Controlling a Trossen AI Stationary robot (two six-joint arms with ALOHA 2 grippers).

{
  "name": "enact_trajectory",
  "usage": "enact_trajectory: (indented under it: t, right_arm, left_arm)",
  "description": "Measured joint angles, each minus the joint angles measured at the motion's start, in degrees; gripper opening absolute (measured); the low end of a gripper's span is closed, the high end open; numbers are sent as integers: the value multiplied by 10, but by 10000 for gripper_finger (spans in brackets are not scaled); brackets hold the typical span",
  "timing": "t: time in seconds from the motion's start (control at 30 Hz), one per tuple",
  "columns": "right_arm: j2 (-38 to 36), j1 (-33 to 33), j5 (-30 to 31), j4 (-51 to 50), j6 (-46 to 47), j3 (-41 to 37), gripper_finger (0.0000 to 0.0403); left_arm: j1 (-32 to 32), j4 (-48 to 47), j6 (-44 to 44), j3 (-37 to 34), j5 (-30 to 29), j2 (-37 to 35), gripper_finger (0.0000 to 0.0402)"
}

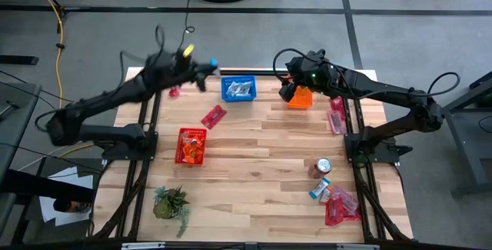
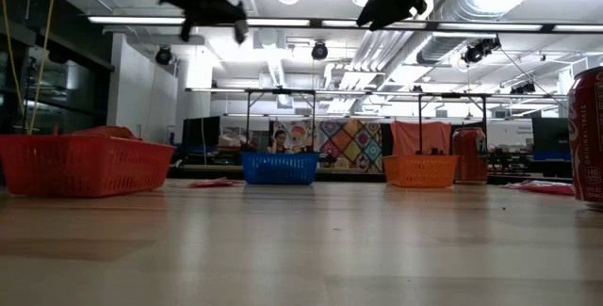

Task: Sort candy
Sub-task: Put the white candy pack into the blue basket

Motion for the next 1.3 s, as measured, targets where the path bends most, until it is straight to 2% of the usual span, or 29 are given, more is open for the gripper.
enact_trajectory:
  t: [0.13,0.27,0.4,0.57,0.83,1.03,1.17,1.3]
  right_arm:
    - [1,0,2,0,1,0,250]
    - [1,0,4,0,1,0,250]
    - [1,0,7,0,11,0,250]
    - [1,0,7,0,33,0,250]
    - [1,0,7,-5,42,-1,250]
    - [1,0,7,-10,44,-1,250]
    - [1,0,7,-15,44,-1,250]
    - [1,0,7,-17,41,-1,250]
  left_arm:
    - [32,-69,41,124,56,140,0]
    - [35,-101,86,218,64,264,0]
    - [34,-106,90,256,65,363,0]
    - [28,-104,81,264,66,443,0]
    - [13,-109,79,264,56,513,0]
    - [1,-125,88,264,58,526,10]
    - [-1,-137,84,264,56,528,41]
    - [-1,-142,77,264,55,525,100]
